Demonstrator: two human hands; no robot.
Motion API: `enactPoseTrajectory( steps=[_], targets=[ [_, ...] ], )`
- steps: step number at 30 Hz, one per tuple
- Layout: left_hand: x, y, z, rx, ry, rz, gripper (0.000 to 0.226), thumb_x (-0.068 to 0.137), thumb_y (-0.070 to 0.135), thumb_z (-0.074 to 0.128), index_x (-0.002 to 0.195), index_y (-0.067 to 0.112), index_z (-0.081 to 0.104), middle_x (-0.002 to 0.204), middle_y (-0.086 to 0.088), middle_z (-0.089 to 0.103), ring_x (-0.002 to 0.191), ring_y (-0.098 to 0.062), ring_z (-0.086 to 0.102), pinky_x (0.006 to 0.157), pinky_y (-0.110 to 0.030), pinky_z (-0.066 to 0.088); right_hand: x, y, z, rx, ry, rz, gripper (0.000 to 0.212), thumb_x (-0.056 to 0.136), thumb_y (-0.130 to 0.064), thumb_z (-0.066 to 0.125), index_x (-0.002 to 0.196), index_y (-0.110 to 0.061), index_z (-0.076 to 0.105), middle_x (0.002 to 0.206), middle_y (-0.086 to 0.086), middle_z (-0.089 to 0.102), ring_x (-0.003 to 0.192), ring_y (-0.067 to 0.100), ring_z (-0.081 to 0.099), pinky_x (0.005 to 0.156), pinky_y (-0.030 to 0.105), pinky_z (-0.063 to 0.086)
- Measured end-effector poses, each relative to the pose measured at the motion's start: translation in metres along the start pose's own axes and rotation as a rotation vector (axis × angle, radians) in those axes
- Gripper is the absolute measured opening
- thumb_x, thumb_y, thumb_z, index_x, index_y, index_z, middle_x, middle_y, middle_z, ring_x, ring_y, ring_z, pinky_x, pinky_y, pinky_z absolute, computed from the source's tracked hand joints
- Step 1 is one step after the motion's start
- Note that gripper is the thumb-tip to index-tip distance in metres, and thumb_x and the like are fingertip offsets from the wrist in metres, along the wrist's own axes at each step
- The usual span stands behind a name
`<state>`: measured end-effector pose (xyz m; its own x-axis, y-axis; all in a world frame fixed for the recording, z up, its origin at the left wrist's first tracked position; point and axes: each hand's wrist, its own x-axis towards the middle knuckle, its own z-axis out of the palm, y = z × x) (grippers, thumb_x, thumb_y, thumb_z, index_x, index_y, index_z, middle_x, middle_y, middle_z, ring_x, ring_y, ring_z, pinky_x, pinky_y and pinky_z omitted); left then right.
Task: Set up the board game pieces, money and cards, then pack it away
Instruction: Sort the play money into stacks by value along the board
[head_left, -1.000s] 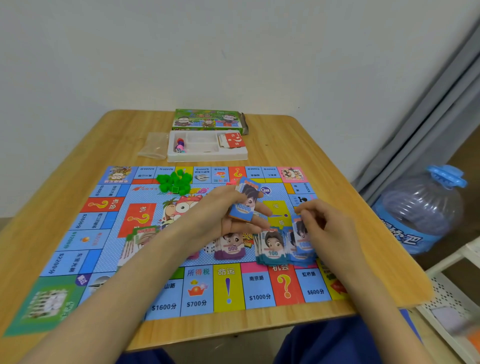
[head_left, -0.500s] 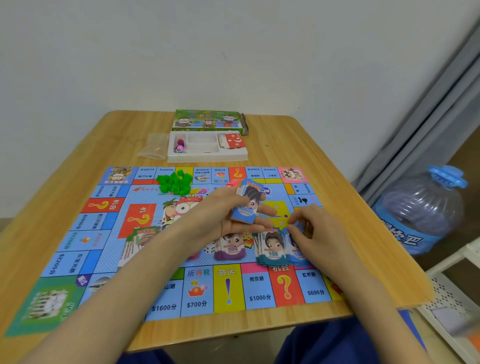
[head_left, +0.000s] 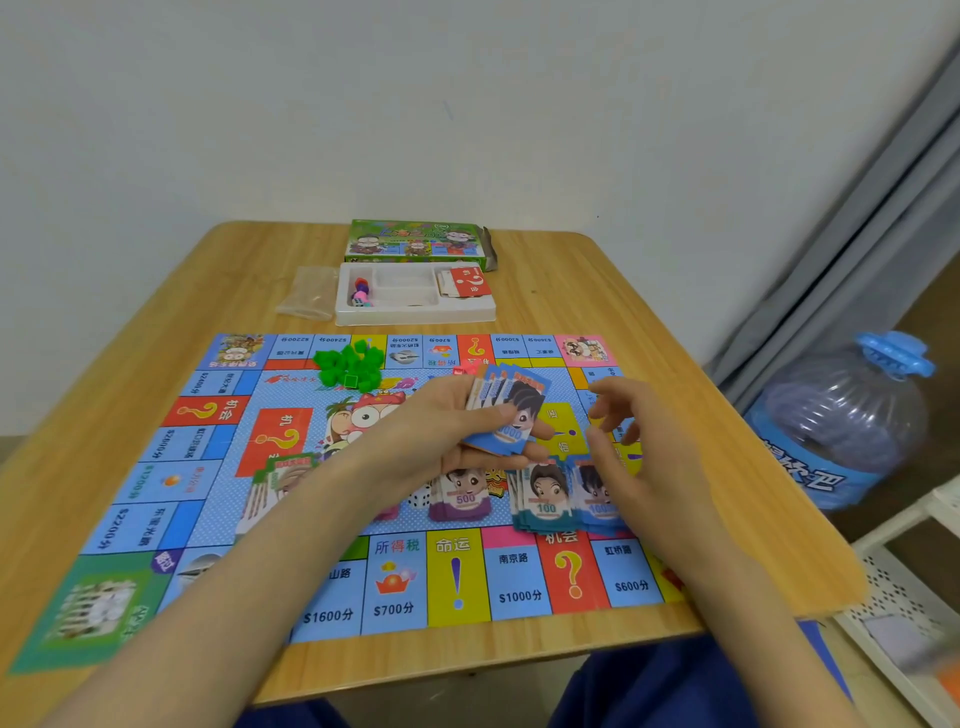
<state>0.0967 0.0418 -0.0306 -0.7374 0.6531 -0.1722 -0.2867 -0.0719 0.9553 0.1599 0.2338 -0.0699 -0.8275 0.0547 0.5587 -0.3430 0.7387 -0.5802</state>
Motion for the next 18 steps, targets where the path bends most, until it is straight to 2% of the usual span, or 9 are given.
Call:
enactPoseTrajectory(
  steps=[4, 8, 12, 18],
  targets=[
    [0.0004, -0.0004, -0.0003, 0.018, -0.001, 0.004, 0.017, 0.094, 0.005, 0.050, 0.108, 0.009, 0.059, 0.090, -0.009, 0.075, 0.078, -0.021, 0.073, 0.066, -0.025, 0.059, -0.0011, -0.0013, -0.0005, 0.009, -0.127, -0.115, 0.049, 0.090, -0.018, 0.051, 0.134, -0.034, 0.038, 0.114, -0.016, 0.053, 0.105, -0.004, 0.047, 0.083, 0.003, 0.036],
    [-0.0001, -0.0004, 0.0008, 0.023, -0.005, -0.003, 0.018, 0.093, 0.005, 0.052, 0.106, 0.012, 0.060, 0.089, -0.008, 0.075, 0.077, -0.020, 0.073, 0.061, -0.022, 0.058, -0.0005, 0.0009, 0.0024, -0.033, -0.209, -0.208, 0.050, 0.091, -0.026, 0.044, 0.139, -0.033, 0.034, 0.131, -0.017, 0.044, 0.123, -0.007, 0.038, 0.099, 0.009, 0.034],
    [0.0001, -0.0008, 0.0022, 0.034, -0.002, -0.010, 0.015, 0.092, 0.008, 0.053, 0.105, 0.010, 0.061, 0.089, -0.010, 0.075, 0.076, -0.020, 0.073, 0.060, -0.021, 0.057, -0.0015, 0.0069, 0.0055, -0.085, -0.173, -0.233, 0.049, 0.090, -0.026, 0.044, 0.138, -0.021, 0.042, 0.134, -0.009, 0.044, 0.126, -0.003, 0.035, 0.105, 0.012, 0.028],
    [0.0005, -0.0002, 0.0036, 0.018, 0.019, -0.055, 0.018, 0.098, 0.016, 0.047, 0.104, 0.009, 0.062, 0.092, -0.012, 0.074, 0.078, -0.021, 0.072, 0.065, -0.026, 0.059, -0.0022, 0.0073, 0.0049, -0.064, -0.129, -0.228, 0.045, 0.091, -0.027, 0.043, 0.133, -0.014, 0.050, 0.131, -0.006, 0.047, 0.124, 0.002, 0.040, 0.103, 0.016, 0.034]
  ],
)
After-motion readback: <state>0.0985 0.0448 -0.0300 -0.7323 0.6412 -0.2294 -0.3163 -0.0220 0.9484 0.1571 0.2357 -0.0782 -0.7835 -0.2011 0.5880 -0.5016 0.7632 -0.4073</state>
